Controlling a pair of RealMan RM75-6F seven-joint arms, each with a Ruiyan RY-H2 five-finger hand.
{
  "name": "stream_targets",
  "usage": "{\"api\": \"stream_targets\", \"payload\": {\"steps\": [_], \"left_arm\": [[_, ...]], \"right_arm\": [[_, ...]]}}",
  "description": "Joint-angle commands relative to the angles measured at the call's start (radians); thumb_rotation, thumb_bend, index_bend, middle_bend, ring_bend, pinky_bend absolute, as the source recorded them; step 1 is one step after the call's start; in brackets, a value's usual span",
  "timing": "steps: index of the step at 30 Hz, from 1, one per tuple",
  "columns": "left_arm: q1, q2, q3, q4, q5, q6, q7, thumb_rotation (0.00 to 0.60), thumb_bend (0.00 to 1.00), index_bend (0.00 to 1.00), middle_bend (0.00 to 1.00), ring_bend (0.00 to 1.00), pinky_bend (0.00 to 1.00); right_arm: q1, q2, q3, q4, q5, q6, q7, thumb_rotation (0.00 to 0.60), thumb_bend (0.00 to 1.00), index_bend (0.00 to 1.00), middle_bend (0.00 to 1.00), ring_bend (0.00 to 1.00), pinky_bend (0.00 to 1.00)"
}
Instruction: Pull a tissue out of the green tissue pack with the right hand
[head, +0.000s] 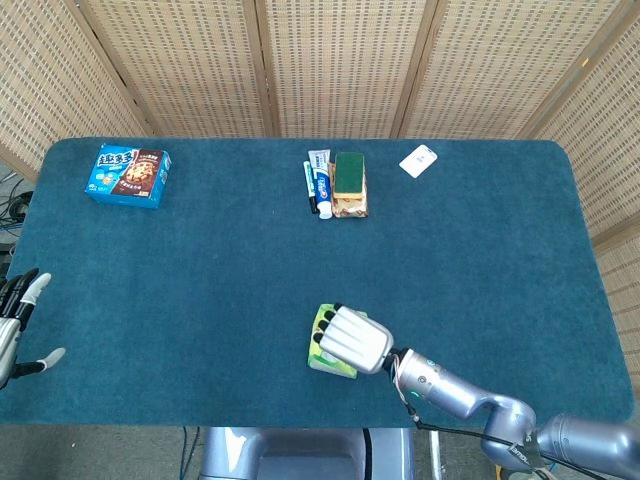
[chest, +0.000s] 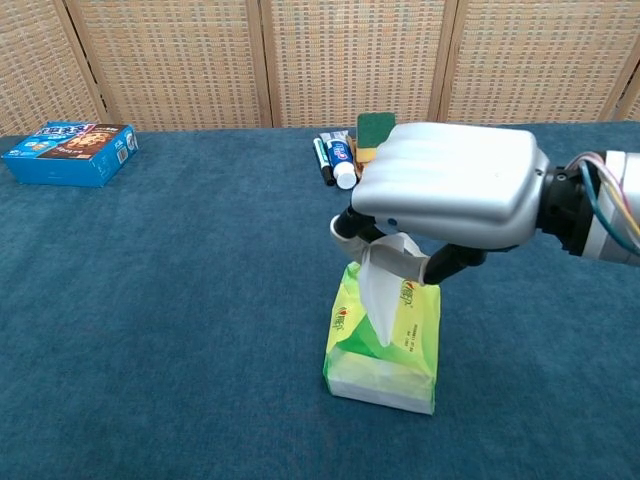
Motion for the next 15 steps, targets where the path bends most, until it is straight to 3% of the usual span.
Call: {"api": "stream_targets", "payload": {"steps": [1, 8, 15], "left_arm": [[0.0, 0.002, 0.0, -0.001, 0.001, 0.001, -0.004, 0.6, 0.0, 0.0, 0.0, 0.0, 0.0], [0.004, 0.007, 0.004, -0.002, 0.009, 0.008, -0.015, 0.6, 0.0, 0.0, 0.0, 0.0, 0.0], [0.007, 0.009, 0.007, 0.004, 0.014, 0.012, -0.028, 0.6, 0.0, 0.0, 0.0, 0.0, 0.0]], "right_arm": [[0.0, 0.009, 0.001, 0.014, -0.021, 0.064, 0.056, 0.6, 0.67, 0.65, 0.63, 0.6, 0.67], [-0.007, 0.053, 0.042, 0.001, 0.0, 0.154, 0.132, 0.6, 0.67, 0.65, 0.63, 0.6, 0.67], [-0.009, 0.087, 0.18, -0.02, 0.13, 0.254, 0.182, 0.6, 0.74, 0.65, 0.63, 0.6, 0.67]]}}
